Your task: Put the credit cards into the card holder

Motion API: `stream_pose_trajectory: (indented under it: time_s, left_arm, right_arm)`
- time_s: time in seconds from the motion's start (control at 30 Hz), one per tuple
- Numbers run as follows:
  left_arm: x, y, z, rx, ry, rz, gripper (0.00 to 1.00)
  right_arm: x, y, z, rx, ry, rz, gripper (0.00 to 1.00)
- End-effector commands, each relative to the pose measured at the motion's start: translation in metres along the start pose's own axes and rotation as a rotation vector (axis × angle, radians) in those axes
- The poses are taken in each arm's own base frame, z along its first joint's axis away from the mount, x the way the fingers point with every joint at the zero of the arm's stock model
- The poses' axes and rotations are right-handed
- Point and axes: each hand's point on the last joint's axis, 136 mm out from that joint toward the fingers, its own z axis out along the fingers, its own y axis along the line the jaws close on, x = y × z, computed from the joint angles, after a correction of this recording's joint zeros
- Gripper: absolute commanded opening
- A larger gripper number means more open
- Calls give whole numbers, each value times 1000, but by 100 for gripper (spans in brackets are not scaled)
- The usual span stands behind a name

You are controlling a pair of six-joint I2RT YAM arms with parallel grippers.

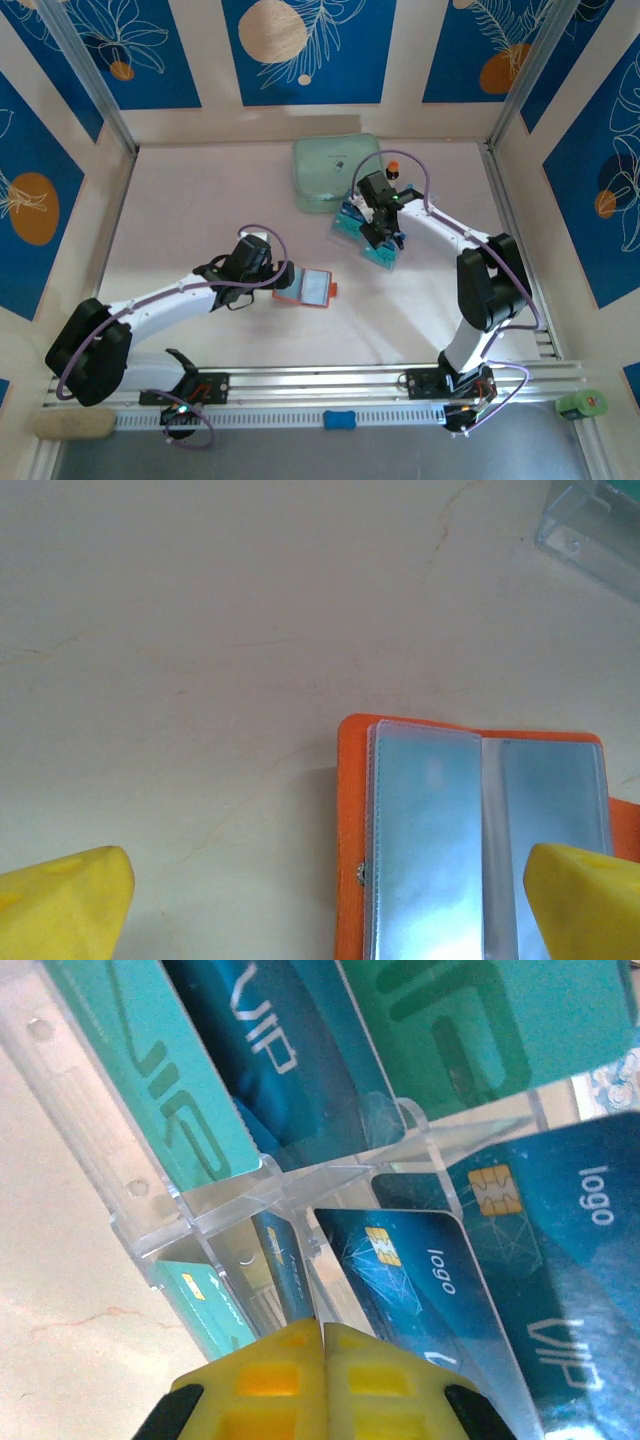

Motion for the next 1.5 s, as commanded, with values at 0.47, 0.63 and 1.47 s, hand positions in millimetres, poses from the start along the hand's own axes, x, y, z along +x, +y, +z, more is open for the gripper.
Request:
stream_pose_trajectory:
  time_s: [0.47, 0.63, 1.47]
  left_arm:
    - [-16, -8, -11, 20, -13, 39, 100]
    - [-20, -9, -10, 8, -10, 66, 100]
    - [-3, 11, 29, -147, 135, 238, 100]
  right_arm:
    - [-23, 11, -74, -80, -176, -24, 0]
    - [-24, 14, -93, -118, -232, 24, 0]
    - [3, 109, -95, -789, -366, 749, 0]
